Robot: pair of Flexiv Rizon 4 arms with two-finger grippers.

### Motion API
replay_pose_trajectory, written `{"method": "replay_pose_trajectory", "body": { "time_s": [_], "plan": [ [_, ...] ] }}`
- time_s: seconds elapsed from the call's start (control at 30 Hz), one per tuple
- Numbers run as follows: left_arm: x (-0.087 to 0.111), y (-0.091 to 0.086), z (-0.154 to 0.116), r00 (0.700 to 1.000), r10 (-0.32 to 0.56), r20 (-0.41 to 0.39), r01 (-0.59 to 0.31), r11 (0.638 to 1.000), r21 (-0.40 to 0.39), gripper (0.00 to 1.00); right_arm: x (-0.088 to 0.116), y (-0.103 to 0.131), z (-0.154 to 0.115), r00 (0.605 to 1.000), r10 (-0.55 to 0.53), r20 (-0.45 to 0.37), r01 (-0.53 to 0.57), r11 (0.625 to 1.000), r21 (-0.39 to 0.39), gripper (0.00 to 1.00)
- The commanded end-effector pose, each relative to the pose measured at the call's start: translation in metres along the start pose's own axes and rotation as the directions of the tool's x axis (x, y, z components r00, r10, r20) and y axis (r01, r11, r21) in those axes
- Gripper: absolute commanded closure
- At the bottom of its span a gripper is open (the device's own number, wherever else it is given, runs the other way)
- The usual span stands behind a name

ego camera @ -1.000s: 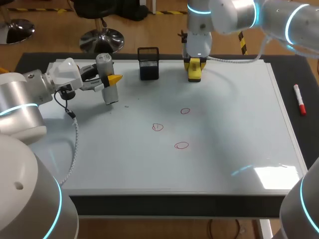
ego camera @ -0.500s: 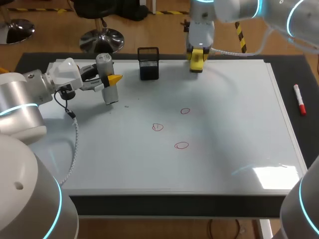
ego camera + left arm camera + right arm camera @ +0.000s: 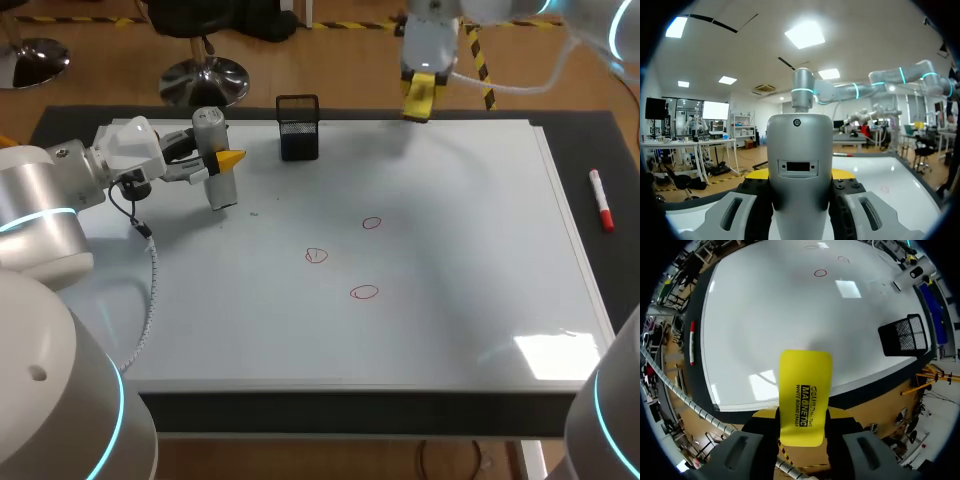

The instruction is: Pick up the inspection probe, press it on each red-marked spot on the whiteboard one by one, put down the probe, pick up the eraser, and wipe off all the red marks.

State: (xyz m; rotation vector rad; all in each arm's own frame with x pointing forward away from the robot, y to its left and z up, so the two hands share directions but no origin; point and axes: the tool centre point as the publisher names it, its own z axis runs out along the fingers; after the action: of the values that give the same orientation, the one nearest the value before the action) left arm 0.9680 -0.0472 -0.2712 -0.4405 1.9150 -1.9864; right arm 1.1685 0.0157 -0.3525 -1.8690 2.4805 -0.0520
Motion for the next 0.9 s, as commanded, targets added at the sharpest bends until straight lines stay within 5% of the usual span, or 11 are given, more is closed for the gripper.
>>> {"method": "replay_pose_trajectory", "body": {
  "time_s": [0.03, 0.9],
  "plan": [
    [0.0, 0.0, 0.001, 1.0, 0.001, 0.002, -0.001, 1.0, 0.002, 1.0, 0.022, 0.005, -0.021, 0.999, 0.033, 0.008, -0.033, 0.999, 0.026, 1.0],
    [0.0, 0.0, 0.001, 1.0, 0.001, 0.002, -0.001, 1.0, 0.002, 1.0, 0.146, 0.03, -0.029, 0.901, 0.433, 0.041, -0.434, 0.901, 0.016, 1.0]
  ]
}}
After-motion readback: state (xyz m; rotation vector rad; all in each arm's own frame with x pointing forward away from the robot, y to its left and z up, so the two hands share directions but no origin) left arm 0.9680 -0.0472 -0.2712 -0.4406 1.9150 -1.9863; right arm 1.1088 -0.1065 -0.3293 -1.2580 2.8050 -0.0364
